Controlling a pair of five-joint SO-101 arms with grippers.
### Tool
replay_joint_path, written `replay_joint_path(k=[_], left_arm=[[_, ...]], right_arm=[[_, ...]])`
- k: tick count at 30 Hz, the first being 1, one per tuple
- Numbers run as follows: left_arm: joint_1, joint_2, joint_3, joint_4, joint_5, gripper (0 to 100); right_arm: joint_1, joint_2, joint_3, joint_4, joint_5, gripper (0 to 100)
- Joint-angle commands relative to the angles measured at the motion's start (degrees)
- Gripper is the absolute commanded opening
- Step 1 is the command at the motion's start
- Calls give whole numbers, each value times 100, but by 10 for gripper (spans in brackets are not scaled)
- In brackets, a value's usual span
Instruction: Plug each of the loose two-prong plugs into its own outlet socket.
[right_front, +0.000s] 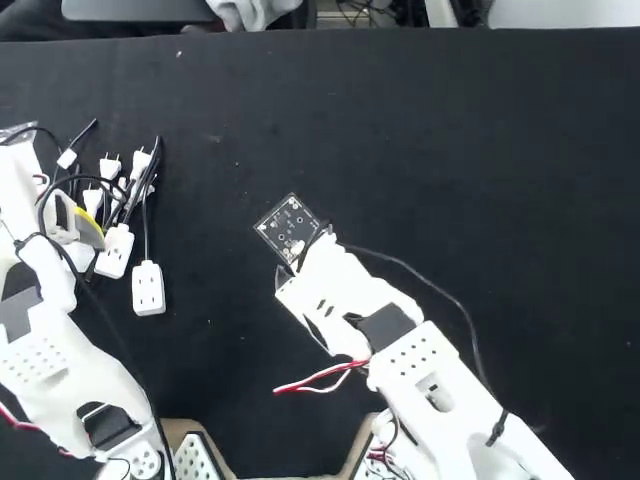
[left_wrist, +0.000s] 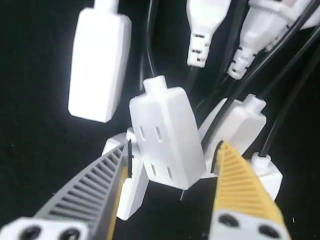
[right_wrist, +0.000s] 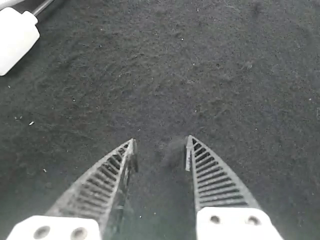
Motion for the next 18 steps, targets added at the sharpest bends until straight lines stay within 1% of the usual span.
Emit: replay_joint_path(k=[1, 7, 9, 13, 18], left_arm=[[-31, -53, -198, 114, 62, 274], [-4, -62, 84, 70, 448, 273], [-31, -114, 31, 9, 554, 244], [-92, -149, 31, -149, 527, 164], [-110, -62, 171, -246, 545, 166]], right_arm=[[-79, -22, -31, -141, -53, 145], [-79, -22, -4, -141, -53, 145], [-79, -22, -4, -141, -53, 145], [-79, -22, -4, -123, -53, 145], [-79, -22, -4, -132, -53, 145]])
